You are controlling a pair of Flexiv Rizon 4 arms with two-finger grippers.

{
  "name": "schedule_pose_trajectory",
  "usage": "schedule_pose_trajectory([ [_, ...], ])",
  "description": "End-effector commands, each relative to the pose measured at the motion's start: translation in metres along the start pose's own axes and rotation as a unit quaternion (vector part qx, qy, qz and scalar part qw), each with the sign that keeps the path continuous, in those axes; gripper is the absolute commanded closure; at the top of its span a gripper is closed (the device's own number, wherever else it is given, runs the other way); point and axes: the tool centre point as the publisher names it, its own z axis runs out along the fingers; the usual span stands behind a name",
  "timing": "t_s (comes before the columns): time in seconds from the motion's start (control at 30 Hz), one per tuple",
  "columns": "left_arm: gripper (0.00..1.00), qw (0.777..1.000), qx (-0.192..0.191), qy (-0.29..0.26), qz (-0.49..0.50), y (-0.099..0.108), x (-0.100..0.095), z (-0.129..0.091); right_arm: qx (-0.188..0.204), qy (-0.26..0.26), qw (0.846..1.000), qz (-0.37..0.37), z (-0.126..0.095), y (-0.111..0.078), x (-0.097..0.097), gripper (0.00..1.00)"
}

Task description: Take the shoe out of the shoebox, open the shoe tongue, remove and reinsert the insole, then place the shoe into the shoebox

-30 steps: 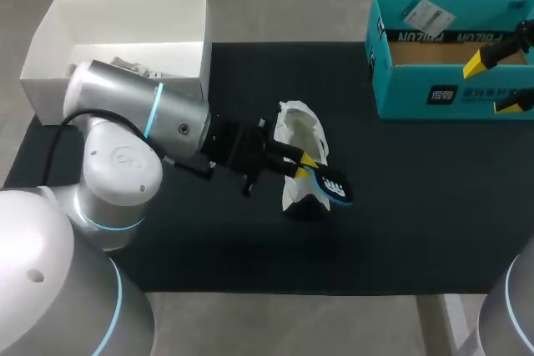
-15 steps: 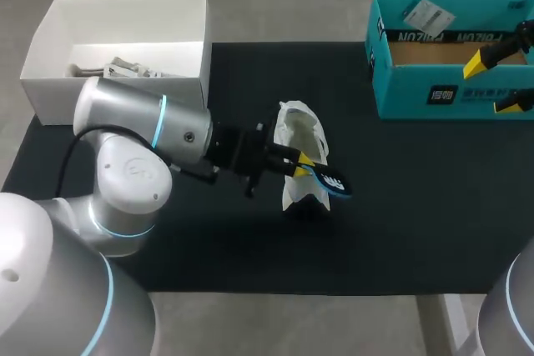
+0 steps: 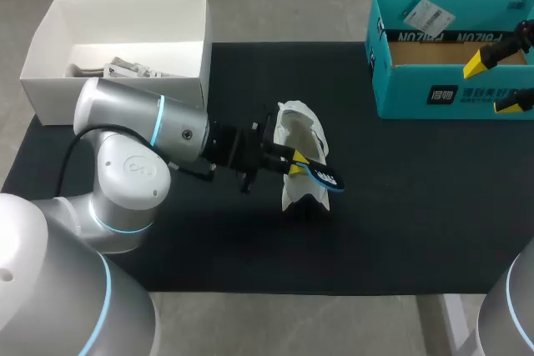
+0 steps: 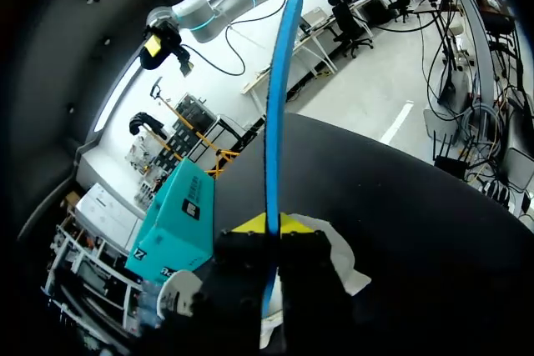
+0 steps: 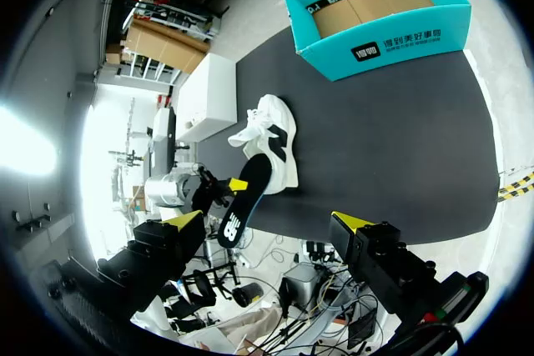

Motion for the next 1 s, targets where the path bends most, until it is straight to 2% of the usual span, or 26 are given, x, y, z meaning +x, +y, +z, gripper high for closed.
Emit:
schedule_pose_trajectory([
  [0.03, 1.0, 1.0, 0.001, 0.005, -0.001, 0.01, -0.006, 0.007, 0.0, -0.001, 1.0, 0.001, 0.0, 0.0, 0.0, 0.0],
  [0.5, 1.0, 0.999, -0.036, 0.016, 0.003, 0.033, -0.013, 0.012, 0.0, -0.001, 1.0, 0.001, 0.0, 0.0, 0.0, 0.0],
  [1.0, 1.0, 0.998, -0.058, 0.016, -0.023, 0.05, -0.007, 0.014, 0.0, -0.001, 1.0, 0.001, 0.0, 0.0, 0.0, 0.0],
])
